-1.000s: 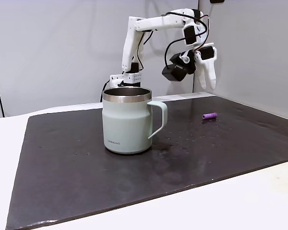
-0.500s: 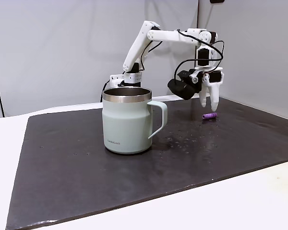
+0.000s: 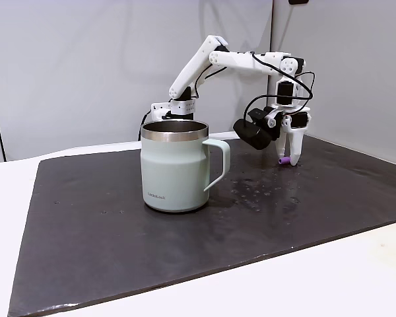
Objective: Grasp a pengrip and put it in the cup.
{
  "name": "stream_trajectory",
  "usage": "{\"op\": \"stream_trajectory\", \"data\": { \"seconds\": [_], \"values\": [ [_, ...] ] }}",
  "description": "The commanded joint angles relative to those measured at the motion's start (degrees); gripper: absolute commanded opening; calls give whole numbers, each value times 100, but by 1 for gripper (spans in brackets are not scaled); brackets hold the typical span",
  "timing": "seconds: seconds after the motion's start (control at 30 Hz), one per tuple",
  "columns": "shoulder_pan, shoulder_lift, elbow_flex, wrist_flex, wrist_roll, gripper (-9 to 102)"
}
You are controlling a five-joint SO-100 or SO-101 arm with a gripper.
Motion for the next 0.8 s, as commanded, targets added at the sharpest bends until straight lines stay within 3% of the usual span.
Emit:
{"op": "stream_trajectory", "data": {
  "seconds": [0.0,0.17,0.4,0.77],
  "values": [
    [35,0,-325,132,-79,13],
    [88,-9,-308,105,-158,0],
    [255,519,-88,79,-158,0],
    [360,3076,413,105,-721,0]
  ]
}}
